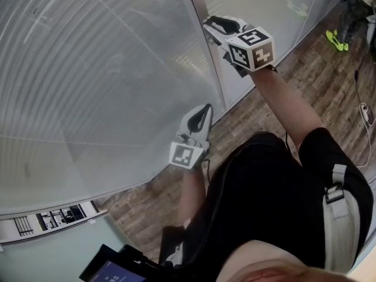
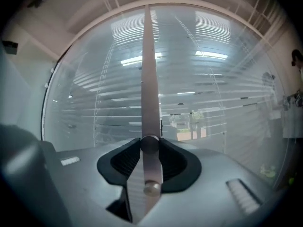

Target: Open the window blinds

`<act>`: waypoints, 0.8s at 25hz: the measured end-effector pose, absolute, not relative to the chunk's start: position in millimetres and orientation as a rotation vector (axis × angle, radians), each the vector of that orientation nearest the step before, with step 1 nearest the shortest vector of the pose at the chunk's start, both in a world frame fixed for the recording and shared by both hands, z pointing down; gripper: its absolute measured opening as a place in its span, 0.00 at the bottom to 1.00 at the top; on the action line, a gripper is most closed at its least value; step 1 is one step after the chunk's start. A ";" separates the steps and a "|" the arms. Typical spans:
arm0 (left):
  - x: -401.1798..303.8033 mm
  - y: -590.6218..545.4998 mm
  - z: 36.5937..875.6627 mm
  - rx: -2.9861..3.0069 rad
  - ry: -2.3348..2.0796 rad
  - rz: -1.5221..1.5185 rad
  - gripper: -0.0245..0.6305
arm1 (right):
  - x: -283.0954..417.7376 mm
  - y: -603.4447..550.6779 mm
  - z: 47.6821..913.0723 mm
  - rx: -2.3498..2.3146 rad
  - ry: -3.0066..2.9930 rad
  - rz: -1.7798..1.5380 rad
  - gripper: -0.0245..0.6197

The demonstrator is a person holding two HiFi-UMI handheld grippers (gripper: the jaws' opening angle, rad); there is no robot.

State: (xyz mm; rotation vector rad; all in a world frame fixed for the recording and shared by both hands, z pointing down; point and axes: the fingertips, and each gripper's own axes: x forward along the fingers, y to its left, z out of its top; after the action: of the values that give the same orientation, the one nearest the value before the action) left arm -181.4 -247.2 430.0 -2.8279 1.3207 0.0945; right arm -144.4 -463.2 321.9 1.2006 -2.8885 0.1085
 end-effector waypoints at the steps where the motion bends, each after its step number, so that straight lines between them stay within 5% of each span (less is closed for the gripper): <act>1: -181.9 -247.2 430.3 -2.829 1.323 0.092 0.04 | -144.3 -463.5 321.8 1.206 -2.896 0.135 0.23; 20: -183.7 -248.3 432.1 -2.829 1.304 0.087 0.04 | -144.9 -465.4 323.9 1.199 -2.903 0.118 0.24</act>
State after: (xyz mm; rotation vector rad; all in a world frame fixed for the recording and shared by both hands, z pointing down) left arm -183.7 -248.3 432.1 -2.8289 1.3037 0.0868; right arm -144.9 -465.4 323.9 1.1995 -2.9033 0.1185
